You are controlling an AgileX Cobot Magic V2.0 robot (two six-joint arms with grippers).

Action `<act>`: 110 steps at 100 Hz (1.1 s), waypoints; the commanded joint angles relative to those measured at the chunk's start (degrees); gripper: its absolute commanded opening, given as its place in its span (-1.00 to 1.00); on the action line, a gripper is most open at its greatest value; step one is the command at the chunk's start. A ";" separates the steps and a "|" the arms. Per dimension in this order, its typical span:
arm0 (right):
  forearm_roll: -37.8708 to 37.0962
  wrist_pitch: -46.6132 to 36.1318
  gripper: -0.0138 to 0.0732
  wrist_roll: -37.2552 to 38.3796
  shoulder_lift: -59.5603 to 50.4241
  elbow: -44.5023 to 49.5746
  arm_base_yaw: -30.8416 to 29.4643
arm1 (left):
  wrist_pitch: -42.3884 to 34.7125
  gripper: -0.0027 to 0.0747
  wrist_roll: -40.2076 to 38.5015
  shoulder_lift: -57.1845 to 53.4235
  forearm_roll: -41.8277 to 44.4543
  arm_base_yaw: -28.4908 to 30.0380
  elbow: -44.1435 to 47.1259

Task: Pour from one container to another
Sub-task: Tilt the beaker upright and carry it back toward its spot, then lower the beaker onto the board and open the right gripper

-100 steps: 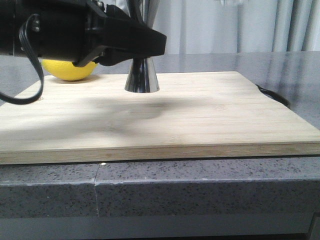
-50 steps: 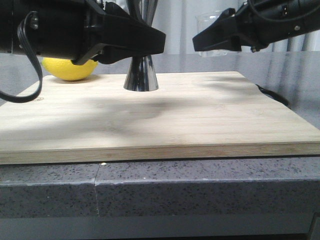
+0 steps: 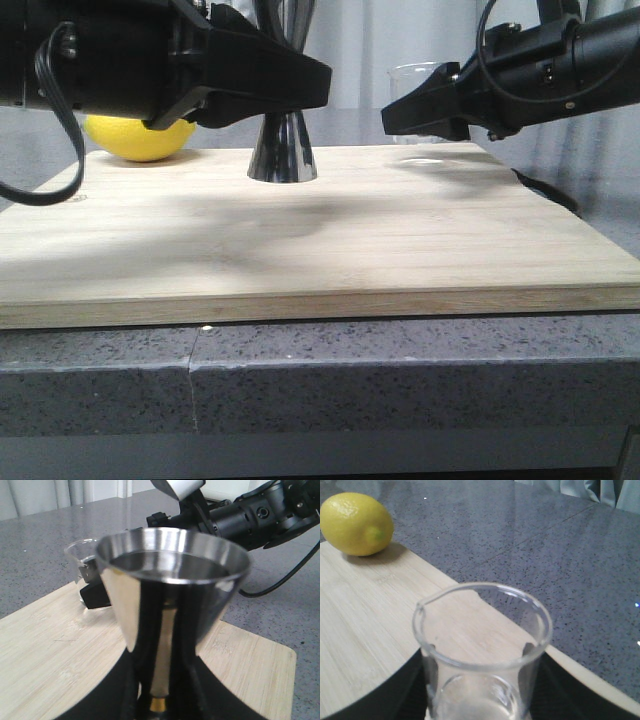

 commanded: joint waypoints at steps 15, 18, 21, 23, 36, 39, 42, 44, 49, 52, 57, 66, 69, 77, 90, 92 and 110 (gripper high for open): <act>2.86 -4.95 -0.05 -2.58 -0.78 -1.45 -0.49 | -3.99 -0.98 -0.59 -2.47 -1.98 0.25 -1.82; 2.86 -5.26 -0.05 -2.84 -0.56 -1.45 -0.49 | -3.99 -0.98 -0.59 -2.47 -1.98 0.25 -1.82; 2.86 -5.80 -0.05 -3.20 -0.32 -1.45 -0.49 | -3.99 -0.98 -0.59 -2.47 -1.98 0.25 -1.82; 2.86 -5.93 -0.05 -3.30 -0.06 -1.45 -0.49 | -3.99 -0.98 -0.59 -2.47 -1.98 0.25 -1.82; 3.15 -6.71 -0.05 -3.44 0.90 -1.45 -0.49 | -3.99 -0.98 -0.59 -2.47 -1.98 0.25 -1.82; 3.15 -6.73 -0.05 -3.69 0.99 -1.45 -0.49 | -3.99 -0.98 -0.59 -2.47 -1.98 0.25 -1.82; 3.15 -6.83 -0.05 -3.81 1.01 -1.45 -0.49 | -3.99 -0.98 -0.59 -2.47 -1.98 0.25 -1.82; 3.15 -6.83 -0.05 -3.94 1.01 -1.45 -0.49 | -3.99 -0.98 -0.59 -2.47 -1.98 0.25 -1.82; 3.26 -7.12 -0.05 -4.24 1.11 -1.45 -0.49 | -3.99 -0.98 -0.59 -2.47 -1.98 0.25 -1.82; 3.24 -7.23 -0.05 -4.68 1.11 -1.45 -0.49 | -3.99 -0.98 -0.59 -2.47 -1.98 0.25 -1.82; 3.24 -7.23 -0.05 -5.04 1.11 -1.45 -0.49 | -3.99 -0.98 -0.59 -2.47 -1.98 0.25 -1.82; 3.24 -7.23 -0.05 -5.45 1.24 -1.45 -0.49 | -3.99 -0.98 -0.59 -2.47 -1.98 0.25 -1.82; 3.24 -7.23 -0.05 -5.53 1.24 -1.45 -0.49 | -3.99 -0.98 -0.59 -2.47 -1.98 0.25 -1.82; 3.24 -7.23 -0.05 -5.53 1.24 -1.45 -0.49 | -3.99 -0.98 -0.59 -2.47 -1.98 0.25 -1.82; 3.24 -6.43 -0.05 -5.53 1.24 -1.45 -0.49 | -3.99 -0.98 -0.59 -2.47 -1.98 0.25 -1.82; 3.24 -6.29 -0.05 -5.53 1.24 -1.45 -0.49 | -3.99 -0.98 -0.59 -2.47 -1.98 0.25 -1.82; 3.24 -5.73 -0.05 -5.53 1.24 -1.45 -0.49 | -3.99 -0.98 -0.59 -2.47 -1.98 0.25 -1.82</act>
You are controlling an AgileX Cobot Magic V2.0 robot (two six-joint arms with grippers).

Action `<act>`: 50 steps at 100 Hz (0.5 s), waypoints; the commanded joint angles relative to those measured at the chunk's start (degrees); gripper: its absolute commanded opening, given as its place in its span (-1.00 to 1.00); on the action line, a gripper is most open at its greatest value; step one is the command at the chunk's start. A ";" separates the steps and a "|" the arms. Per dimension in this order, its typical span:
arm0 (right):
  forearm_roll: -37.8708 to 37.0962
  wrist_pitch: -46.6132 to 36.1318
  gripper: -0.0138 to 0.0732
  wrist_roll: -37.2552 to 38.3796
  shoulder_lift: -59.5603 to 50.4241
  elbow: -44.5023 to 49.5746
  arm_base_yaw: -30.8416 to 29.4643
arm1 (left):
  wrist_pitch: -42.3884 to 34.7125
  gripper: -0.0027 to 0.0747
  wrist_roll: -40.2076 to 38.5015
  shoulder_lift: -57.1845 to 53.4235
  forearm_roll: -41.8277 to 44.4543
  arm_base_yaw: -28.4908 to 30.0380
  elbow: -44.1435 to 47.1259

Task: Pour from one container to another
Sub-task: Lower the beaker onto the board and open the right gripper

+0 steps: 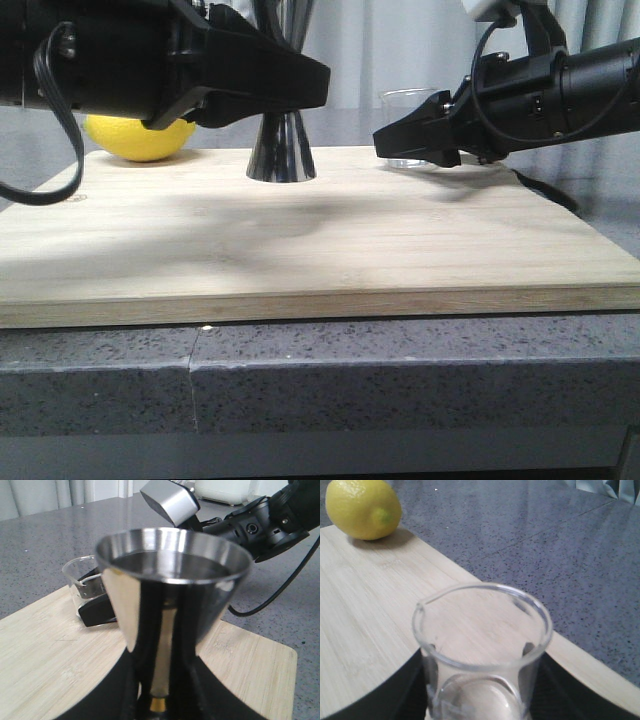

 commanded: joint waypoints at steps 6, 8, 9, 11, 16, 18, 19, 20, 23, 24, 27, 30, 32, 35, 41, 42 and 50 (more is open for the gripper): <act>1.93 -2.01 -0.05 -0.60 -2.44 -1.45 -0.39 | -4.08 -0.98 -0.59 -2.47 -2.09 0.05 -1.82; 1.93 -1.91 -0.05 -0.60 -2.44 -1.45 -0.39 | -4.08 -0.98 -0.59 -2.47 -2.09 0.05 -1.82; 1.93 -1.87 -0.05 -0.60 -2.44 -1.45 -0.39 | -4.08 -0.98 -0.59 -2.47 -2.09 0.05 -1.82; 1.93 -1.74 -0.05 -0.60 -2.44 -1.45 -0.39 | -4.08 -0.98 -0.59 -2.47 -2.09 0.05 -1.82; 1.93 -1.74 -0.05 -0.60 -2.44 -1.45 -0.39 | -4.08 -0.98 -0.59 -2.47 -2.09 0.05 -1.82; 1.93 -1.74 -0.05 -0.60 -2.44 -1.45 -0.39 | -4.08 -0.98 -0.59 -2.47 -2.09 0.05 -1.82; 1.93 -1.74 -0.05 -0.60 -2.44 -1.45 -0.39 | -4.08 -0.98 -0.59 -2.47 -2.09 0.05 -1.82; 1.93 -1.74 -0.05 -0.60 -2.44 -1.45 -0.39 | -4.08 -0.98 -0.59 -2.47 -2.09 0.05 -1.82; 1.93 -1.74 -0.05 -0.60 -2.44 -1.45 -0.39 | -4.08 -0.98 -0.59 -2.47 -2.09 0.05 -1.82; 1.93 -1.64 -0.05 -0.60 -2.44 -1.45 -0.39 | -4.08 -0.98 -0.59 -2.47 -2.09 0.05 -1.82; 1.93 -1.58 -0.05 -0.60 -2.44 -1.45 -0.39 | -4.08 -0.98 -0.59 -2.47 -2.09 0.05 -1.82; 1.93 -1.45 -0.05 -0.60 -2.44 -1.45 -0.39 | -4.08 -0.98 -0.59 -2.47 -2.09 0.05 -1.82; 1.93 -1.28 -0.05 -0.60 -2.44 -1.45 -0.39 | -4.08 -0.98 -0.59 -2.47 -2.09 0.05 -1.82; 1.93 -0.73 -0.04 -0.60 -2.44 -1.45 -0.39 | -4.08 -0.98 -0.59 -2.47 -2.09 0.05 -1.82; 1.93 0.36 -0.04 -0.60 -2.44 -1.45 -0.39 | -4.08 -0.98 -0.59 -2.47 -2.09 0.05 -1.82; 1.93 0.58 -0.04 -0.60 -2.44 -1.45 -0.39 | -4.08 -0.98 -0.59 -2.47 -2.09 0.05 -1.82; 1.93 1.07 -0.04 -0.60 -2.31 -1.45 -0.39 | -4.08 -0.98 -0.59 -2.47 -2.09 0.05 -1.82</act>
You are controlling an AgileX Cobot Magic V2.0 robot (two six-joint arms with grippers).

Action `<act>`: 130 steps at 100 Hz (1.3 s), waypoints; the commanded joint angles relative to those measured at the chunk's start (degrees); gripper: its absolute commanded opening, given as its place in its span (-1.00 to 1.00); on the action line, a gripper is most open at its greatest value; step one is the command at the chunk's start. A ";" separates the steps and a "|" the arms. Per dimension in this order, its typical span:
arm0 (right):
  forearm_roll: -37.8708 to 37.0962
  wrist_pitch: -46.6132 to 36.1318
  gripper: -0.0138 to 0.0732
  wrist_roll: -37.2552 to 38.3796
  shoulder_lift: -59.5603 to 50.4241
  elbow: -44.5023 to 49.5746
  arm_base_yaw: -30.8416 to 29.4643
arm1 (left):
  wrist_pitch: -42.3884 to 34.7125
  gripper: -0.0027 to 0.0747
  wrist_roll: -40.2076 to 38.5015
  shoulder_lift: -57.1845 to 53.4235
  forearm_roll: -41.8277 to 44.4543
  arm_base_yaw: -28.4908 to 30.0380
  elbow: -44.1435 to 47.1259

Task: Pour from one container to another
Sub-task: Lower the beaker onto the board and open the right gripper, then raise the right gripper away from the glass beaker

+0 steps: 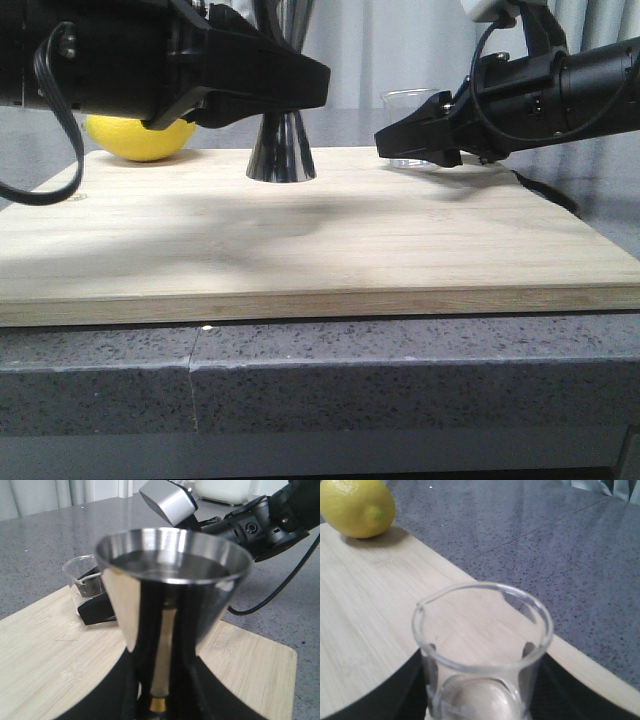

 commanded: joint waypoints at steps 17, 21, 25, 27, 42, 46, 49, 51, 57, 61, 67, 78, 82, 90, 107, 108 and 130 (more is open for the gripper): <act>1.52 -0.28 -0.03 -0.60 -1.91 -1.35 -0.39 | -4.08 -0.98 -0.59 -2.47 -2.09 0.05 -1.82; 1.52 -0.28 -0.03 -0.60 -1.91 -1.35 -0.39 | -4.08 -0.98 -0.59 -2.47 -2.09 0.05 -1.82; 1.52 -0.51 -0.03 -0.60 -1.91 -1.35 -0.39 | -4.08 -0.98 -0.59 -2.47 -2.09 0.05 -1.82; 1.52 -0.51 -0.03 -0.60 -1.91 -1.35 -0.39 | -4.08 -0.98 -0.59 -2.47 -2.09 0.05 -1.82; 1.06 -0.73 -0.02 -0.60 -1.91 -1.35 -0.39 | -4.08 -0.98 -0.59 -2.47 -2.09 0.05 -1.82; 0.80 -0.73 -0.02 -0.60 -1.91 -1.35 -0.39 | -4.08 -0.98 -0.59 -2.47 -2.09 0.05 -1.82; 0.69 -0.85 0.00 -0.60 -1.91 -1.35 -0.39 | -4.08 -0.98 -0.59 -2.47 -2.09 0.05 -1.82; 0.71 -0.99 0.02 -0.60 -1.91 -1.35 -0.39 | -4.08 -0.98 -0.59 -2.47 -2.09 0.05 -1.82; 0.57 -1.22 0.07 -0.60 -1.91 -1.35 -0.39 | -4.08 -0.98 -0.59 -2.47 -2.09 0.05 -1.82; 0.57 -1.34 0.10 -0.60 -1.91 -1.35 -0.39 | -4.08 -0.98 -0.59 -2.47 -2.09 0.05 -1.82; 0.57 -1.54 0.13 -0.60 -1.91 -1.35 -0.39 | -4.08 -0.98 -0.59 -2.47 -2.09 0.05 -1.82; 0.57 -1.84 0.14 -0.60 -1.91 -1.35 -0.39 | -4.08 -0.98 -0.59 -2.47 -2.09 0.05 -1.82; 0.55 -2.36 0.14 -0.60 -1.91 -1.35 -0.39 | -4.08 -0.98 -0.59 -2.47 -2.09 0.05 -1.82; 0.55 -4.16 0.14 -0.60 -1.91 -1.35 -0.39 | -4.08 -0.98 -0.59 -2.47 -2.09 0.05 -1.82; 0.55 -6.92 0.35 -0.60 -1.91 -1.35 -0.39 | -4.08 -0.98 -0.59 -2.47 -2.09 0.05 -1.82; 0.55 -6.92 0.39 -0.60 -1.91 -1.35 -0.39 | -4.08 -0.98 -0.59 -2.47 -2.09 0.05 -1.82; 4.89 -7.05 0.76 -0.60 -1.91 -1.35 -0.39 | -4.08 -0.98 -0.59 -2.47 -2.09 0.05 -1.82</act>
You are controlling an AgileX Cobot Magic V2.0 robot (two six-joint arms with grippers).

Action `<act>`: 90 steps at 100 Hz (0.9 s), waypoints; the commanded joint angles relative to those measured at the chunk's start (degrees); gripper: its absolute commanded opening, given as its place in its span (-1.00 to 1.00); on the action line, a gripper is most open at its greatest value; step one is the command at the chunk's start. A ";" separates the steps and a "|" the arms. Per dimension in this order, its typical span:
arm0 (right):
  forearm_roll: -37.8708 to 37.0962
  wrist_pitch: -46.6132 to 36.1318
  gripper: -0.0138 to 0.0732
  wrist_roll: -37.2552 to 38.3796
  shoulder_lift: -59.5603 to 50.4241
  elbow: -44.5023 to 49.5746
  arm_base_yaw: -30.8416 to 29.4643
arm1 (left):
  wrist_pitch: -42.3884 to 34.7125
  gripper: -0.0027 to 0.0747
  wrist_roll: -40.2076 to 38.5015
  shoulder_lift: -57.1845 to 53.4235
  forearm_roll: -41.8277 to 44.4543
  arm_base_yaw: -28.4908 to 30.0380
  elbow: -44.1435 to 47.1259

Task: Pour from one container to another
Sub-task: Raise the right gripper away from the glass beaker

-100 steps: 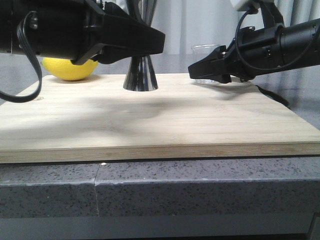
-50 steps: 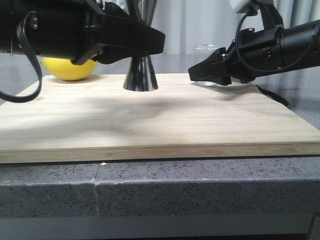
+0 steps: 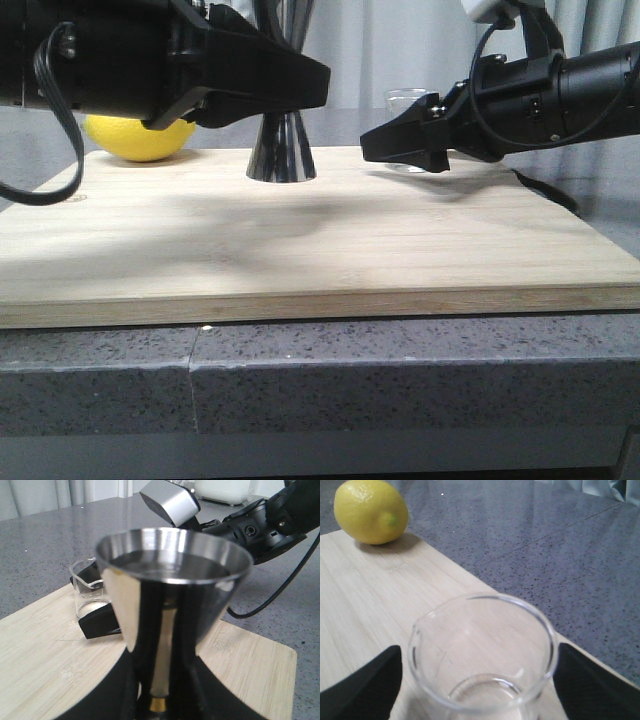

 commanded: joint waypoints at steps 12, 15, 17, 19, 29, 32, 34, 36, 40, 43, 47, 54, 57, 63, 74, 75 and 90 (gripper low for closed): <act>5.92 -4.14 0.80 -0.46 -2.74 -1.94 -0.39 | -4.08 -0.98 -0.59 -2.47 -1.88 0.05 -1.82; 5.92 -4.14 0.80 -0.46 -2.79 -2.00 -0.39 | -4.08 -0.98 -0.59 -2.47 -1.86 0.05 -1.82; 5.92 -4.28 0.80 -0.46 -2.93 -2.13 -0.39 | -4.08 -0.98 -0.59 -2.47 -1.76 0.05 -1.82; 5.92 -4.53 0.80 -0.46 -2.93 -2.26 -0.39 | -4.08 -0.98 -0.59 -2.47 -1.76 0.05 -1.82; 5.92 -4.65 0.80 -0.46 -3.45 -2.88 -0.39 | -4.08 -0.98 -0.59 -2.47 -1.76 0.05 -1.82; 5.92 -4.65 0.80 -0.46 -3.79 -3.11 -0.39 | -4.08 -0.98 -0.59 -2.47 -1.75 0.05 -1.82; 5.92 -4.65 0.80 -0.46 -3.93 -3.20 -0.39 | -4.08 -0.98 -0.59 -2.47 -1.75 0.05 -1.82; 5.92 -4.65 0.80 -0.46 -4.08 -3.25 -0.39 | -4.08 -0.98 -0.59 -2.47 -1.75 0.05 -1.82; 6.07 -4.89 0.80 -0.46 -4.66 -3.52 -0.39 | -4.08 -0.98 -0.59 -2.47 -1.75 0.05 -1.82; 6.07 -4.89 0.80 -0.46 -5.03 -3.66 -0.39 | -4.08 -0.98 -0.59 -2.47 -1.75 0.05 -1.82; 6.07 -4.89 0.80 -0.46 -5.65 -4.07 -0.39 | -4.08 -0.98 -0.59 -2.47 -1.75 0.05 -1.82; 6.07 -4.89 0.80 -0.46 -6.70 -4.80 -0.39 | -4.08 -0.98 -0.59 -2.47 -1.75 0.05 -1.82; 6.07 -4.77 0.80 -0.46 -7.19 -5.13 -0.39 | -4.08 -0.98 -0.59 -2.47 -1.75 0.05 -1.82; 6.07 -4.65 0.80 -0.46 -8.22 -5.76 -0.39 | -4.08 -0.98 -0.59 -2.47 -1.75 0.05 -1.82; 6.18 -4.54 0.80 -0.46 -10.57 -6.38 -0.39 | -4.08 -0.98 -0.59 -2.47 -1.75 0.05 -1.82; 6.18 -4.54 0.80 -0.46 -10.89 -6.51 -0.39 | -4.08 -0.98 -0.59 -2.47 -1.75 0.05 -1.82; 6.08 -4.39 0.79 -0.46 -14.15 -6.64 -0.39 | -4.08 -0.98 -0.59 -2.47 -1.75 1.45 -1.82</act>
